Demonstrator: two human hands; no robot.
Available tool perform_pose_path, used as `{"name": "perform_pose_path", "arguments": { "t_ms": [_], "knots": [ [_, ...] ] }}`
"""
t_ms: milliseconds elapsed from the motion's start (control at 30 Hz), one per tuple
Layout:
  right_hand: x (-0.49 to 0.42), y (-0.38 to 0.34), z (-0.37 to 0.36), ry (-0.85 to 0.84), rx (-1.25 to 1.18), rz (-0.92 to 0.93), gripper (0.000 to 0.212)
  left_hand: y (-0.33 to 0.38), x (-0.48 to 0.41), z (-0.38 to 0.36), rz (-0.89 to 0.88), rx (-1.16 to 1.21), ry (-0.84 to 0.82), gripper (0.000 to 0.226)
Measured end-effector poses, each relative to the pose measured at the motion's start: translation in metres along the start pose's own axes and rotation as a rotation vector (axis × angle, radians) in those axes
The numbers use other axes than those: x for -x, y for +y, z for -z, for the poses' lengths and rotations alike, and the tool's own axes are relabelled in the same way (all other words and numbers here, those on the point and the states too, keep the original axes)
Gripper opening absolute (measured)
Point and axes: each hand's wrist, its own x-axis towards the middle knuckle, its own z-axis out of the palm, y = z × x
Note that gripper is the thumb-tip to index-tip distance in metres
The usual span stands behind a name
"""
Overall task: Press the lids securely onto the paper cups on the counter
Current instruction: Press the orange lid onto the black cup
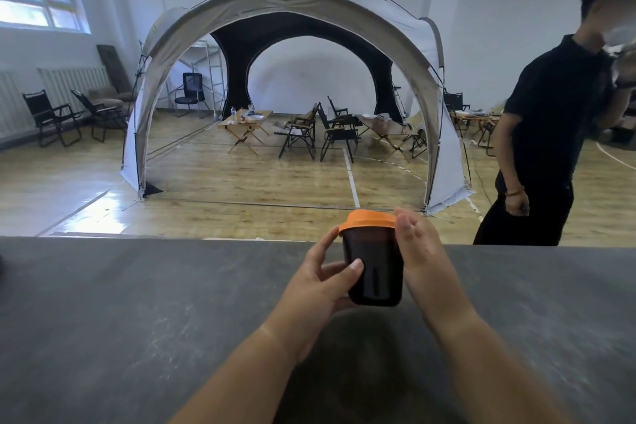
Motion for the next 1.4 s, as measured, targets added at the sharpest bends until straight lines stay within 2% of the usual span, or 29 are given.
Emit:
{"name": "perform_pose_path", "arguments": {
  "t_ms": [133, 233, 333, 400, 500, 600, 667, 733, 800, 867, 933, 1033, 1100, 1233, 1333, 1400],
  "knots": [
    [0.000, 0.004, 0.006, 0.019, -0.003, 0.056, 0.047, -0.002, -0.001, -0.001, 0.000, -0.002, 0.010, 0.081],
    [-0.002, 0.006, 0.011, 0.026, -0.163, 0.012, 0.049, 0.000, 0.001, 0.000, 0.104, 0.114, -0.025, 0.087],
    [-0.001, 0.006, 0.012, -0.038, -0.434, -0.149, 0.060, 0.005, 0.006, 0.001, 0.206, 0.193, -0.193, 0.063],
    [-0.001, 0.008, 0.012, -0.099, -0.521, -0.243, 0.066, 0.005, 0.008, 0.000, 0.218, 0.239, -0.224, 0.045],
    [-0.003, 0.017, 0.013, -0.102, -0.484, -0.183, 0.068, 0.006, 0.010, -0.002, 0.175, 0.247, -0.178, 0.045],
    [-0.003, 0.018, 0.010, -0.042, -0.299, -0.028, 0.070, 0.003, 0.008, -0.001, 0.122, 0.157, -0.087, 0.057],
    [-0.003, 0.017, 0.009, 0.005, -0.220, 0.029, 0.065, 0.003, 0.009, -0.002, 0.131, 0.152, -0.097, 0.052],
    [-0.003, 0.020, 0.010, -0.003, -0.301, -0.001, 0.066, 0.005, 0.010, -0.004, 0.188, 0.196, -0.162, 0.044],
    [-0.002, 0.022, 0.010, -0.039, -0.451, -0.112, 0.072, 0.006, 0.011, -0.003, 0.236, 0.235, -0.195, 0.042],
    [-0.001, 0.024, 0.010, -0.093, -0.516, -0.191, 0.075, 0.006, 0.010, -0.003, 0.231, 0.220, -0.168, 0.043],
    [-0.003, 0.026, 0.010, -0.076, -0.480, -0.152, 0.075, 0.006, 0.009, -0.004, 0.201, 0.166, -0.100, 0.049],
    [-0.004, 0.023, 0.010, -0.010, -0.285, -0.047, 0.069, 0.004, 0.010, -0.005, 0.192, 0.103, 0.000, 0.063],
    [-0.004, 0.022, 0.010, 0.024, -0.316, -0.044, 0.065, 0.006, 0.011, -0.006, 0.231, 0.156, -0.039, 0.055],
    [0.001, 0.019, 0.008, -0.033, -0.556, -0.183, 0.061, 0.008, 0.011, -0.004, 0.309, 0.210, -0.117, 0.044],
    [0.000, 0.022, 0.008, -0.027, -0.472, -0.164, 0.058, 0.006, 0.009, -0.003, 0.260, 0.179, -0.076, 0.043],
    [-0.001, 0.019, 0.007, -0.004, -0.333, -0.103, 0.063, 0.003, 0.008, -0.003, 0.235, 0.159, -0.013, 0.054]
  ]
}}
